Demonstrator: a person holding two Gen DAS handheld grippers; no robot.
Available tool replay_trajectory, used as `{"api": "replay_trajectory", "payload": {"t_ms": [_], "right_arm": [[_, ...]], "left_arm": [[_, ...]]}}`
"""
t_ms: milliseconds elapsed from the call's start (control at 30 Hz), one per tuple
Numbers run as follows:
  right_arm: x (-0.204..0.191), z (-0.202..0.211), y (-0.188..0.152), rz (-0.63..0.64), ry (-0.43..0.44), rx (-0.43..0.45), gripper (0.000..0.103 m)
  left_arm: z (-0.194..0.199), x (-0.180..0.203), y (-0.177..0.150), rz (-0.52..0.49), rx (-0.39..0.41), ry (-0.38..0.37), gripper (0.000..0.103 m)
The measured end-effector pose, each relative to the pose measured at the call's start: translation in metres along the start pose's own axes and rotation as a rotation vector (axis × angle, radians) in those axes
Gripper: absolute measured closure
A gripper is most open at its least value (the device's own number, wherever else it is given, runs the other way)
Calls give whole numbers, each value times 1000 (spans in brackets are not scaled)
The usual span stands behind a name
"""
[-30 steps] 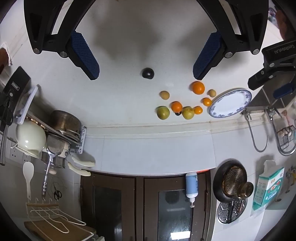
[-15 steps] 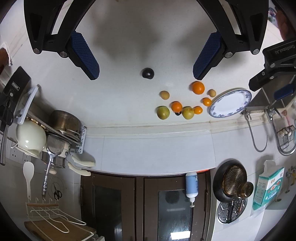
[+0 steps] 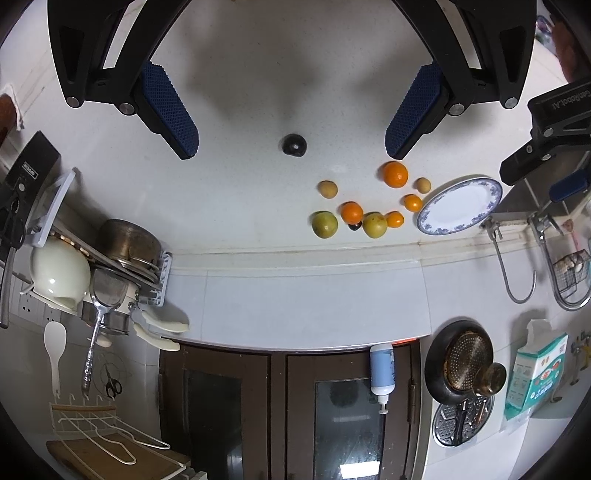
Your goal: Organize fruits
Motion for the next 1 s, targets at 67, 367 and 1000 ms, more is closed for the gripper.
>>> {"api": "replay_trajectory", "payload": {"t_ms": [67,367,1000], "right_arm": [[0,0,0,1,-1,-1,1],[0,-3,3,0,3,-11,1],[-2,0,3,0,15,4,1]], "left_arm": [[0,0,1,-2,0,2,0],[-1,0,5,-9,4,6,0],[7,2,6,-18,27,12,0]]}}
Point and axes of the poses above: each gripper's, at about its wrist camera, not at the fingertips, and z roughly against the way its jaws point, x to its right, y to its top, the point moved 10 cm from there along -z, roughly the way its jaws point, and after that the axes turned 13 degrees about -y, right-handed, at the moved point
